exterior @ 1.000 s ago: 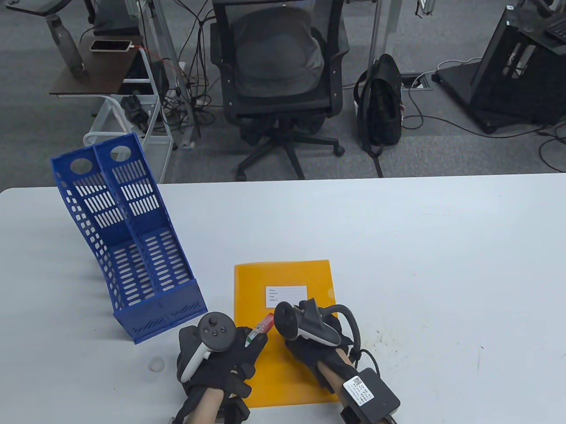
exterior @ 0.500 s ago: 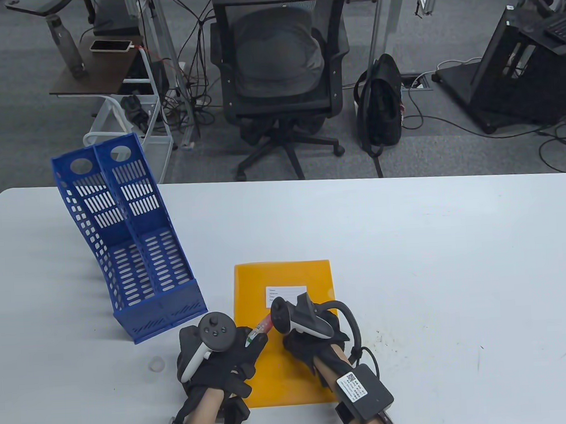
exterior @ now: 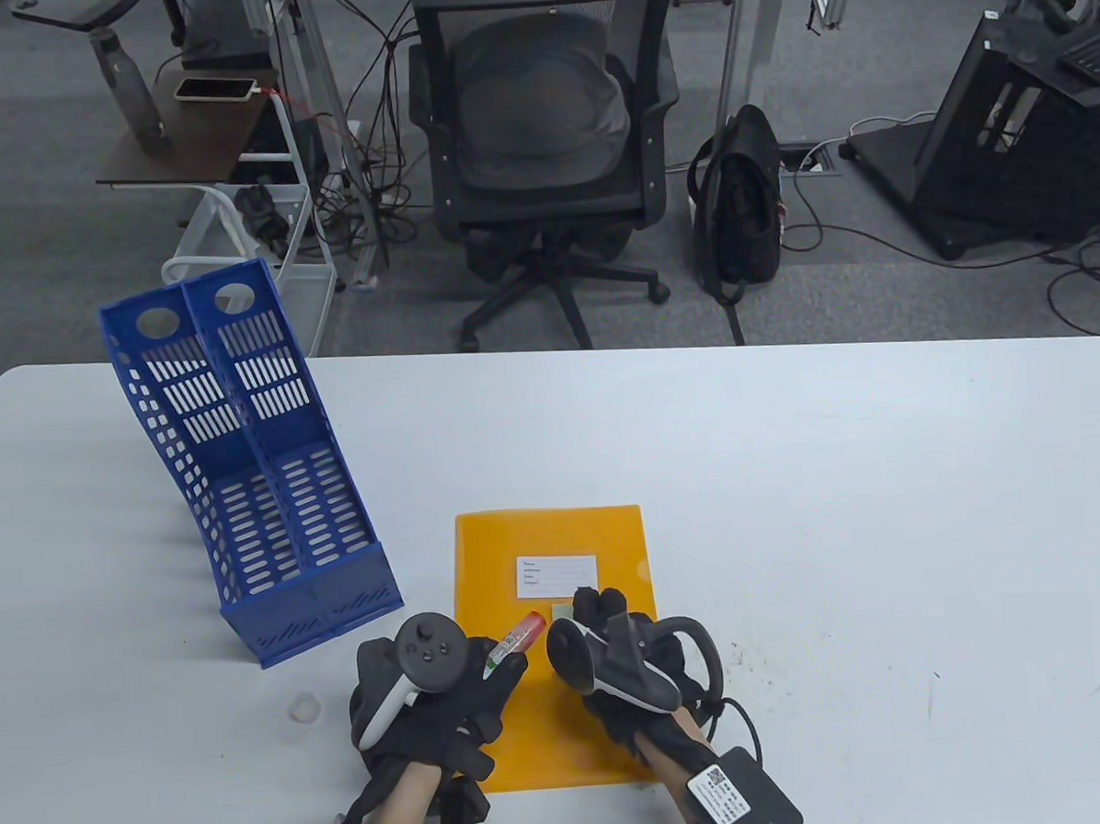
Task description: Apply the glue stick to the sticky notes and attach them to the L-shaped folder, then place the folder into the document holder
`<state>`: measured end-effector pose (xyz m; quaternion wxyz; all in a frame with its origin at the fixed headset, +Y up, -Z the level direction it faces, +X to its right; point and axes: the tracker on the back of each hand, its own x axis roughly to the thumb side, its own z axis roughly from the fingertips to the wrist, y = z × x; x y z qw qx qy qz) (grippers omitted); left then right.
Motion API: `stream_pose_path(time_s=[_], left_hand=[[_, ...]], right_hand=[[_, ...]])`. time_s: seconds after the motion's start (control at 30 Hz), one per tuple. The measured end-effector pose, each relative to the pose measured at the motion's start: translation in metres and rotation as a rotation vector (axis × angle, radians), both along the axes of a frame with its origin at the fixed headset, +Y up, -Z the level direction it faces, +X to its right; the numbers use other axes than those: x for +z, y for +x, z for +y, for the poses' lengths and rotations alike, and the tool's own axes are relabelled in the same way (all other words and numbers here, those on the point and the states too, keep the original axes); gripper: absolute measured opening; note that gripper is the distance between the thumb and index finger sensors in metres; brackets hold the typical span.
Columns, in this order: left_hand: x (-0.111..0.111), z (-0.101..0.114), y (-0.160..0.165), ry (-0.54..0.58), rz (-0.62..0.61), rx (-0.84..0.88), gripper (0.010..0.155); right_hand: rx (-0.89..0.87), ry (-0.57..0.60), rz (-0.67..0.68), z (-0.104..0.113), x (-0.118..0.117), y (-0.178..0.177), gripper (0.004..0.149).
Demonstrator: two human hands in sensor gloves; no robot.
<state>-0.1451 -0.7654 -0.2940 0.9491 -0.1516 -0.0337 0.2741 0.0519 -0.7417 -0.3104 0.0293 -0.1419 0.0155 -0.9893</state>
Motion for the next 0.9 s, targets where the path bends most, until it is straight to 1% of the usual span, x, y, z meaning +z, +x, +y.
stream_pose_path(time_s=[0.13,0.2,0.3,0.37,0.43,0.5,0.53,0.57,0.63,0.67,0.73,0.9], left_hand=[[0.002,0.004,0.003,0.035,-0.003,-0.003,0.062],[0.004,0.007,0.004,0.054,-0.006,0.001,0.062],[0.009,0.016,0.006,0.109,-0.006,0.018,0.062],[0.012,0.020,0.008,0.134,-0.016,0.069,0.062],[0.014,0.023,0.011,0.138,-0.045,0.160,0.061],[0.016,0.025,0.016,0.126,-0.069,0.265,0.060],[0.017,0.025,0.018,0.113,-0.086,0.320,0.060],[0.018,0.024,0.020,0.095,-0.098,0.362,0.059],[0.018,0.022,0.024,0.060,-0.119,0.420,0.059],[0.019,0.021,0.027,0.036,-0.131,0.455,0.060],[0.020,0.020,0.032,-0.003,-0.148,0.495,0.060],[0.022,0.019,0.039,-0.009,-0.169,0.500,0.061]], right_hand=[[-0.063,0.012,0.016,0.010,0.019,0.012,0.072],[-0.090,0.015,0.024,0.012,0.027,0.018,0.069],[-0.175,0.031,0.046,0.012,0.038,0.026,0.059],[-0.265,0.039,0.073,0.013,0.043,0.028,0.051],[-0.331,0.023,0.099,0.015,0.048,0.028,0.051],[-0.400,0.029,0.121,0.017,0.053,0.026,0.056],[-0.423,0.022,0.133,0.018,0.055,0.025,0.064],[-0.447,0.028,0.140,0.019,0.057,0.024,0.074],[-0.483,0.050,0.141,0.019,0.059,0.023,0.093],[-0.501,0.075,0.144,0.019,0.060,0.023,0.100],[-0.525,0.114,0.147,0.020,0.062,0.023,0.105],[-0.526,0.158,0.154,0.023,0.065,0.023,0.102]])
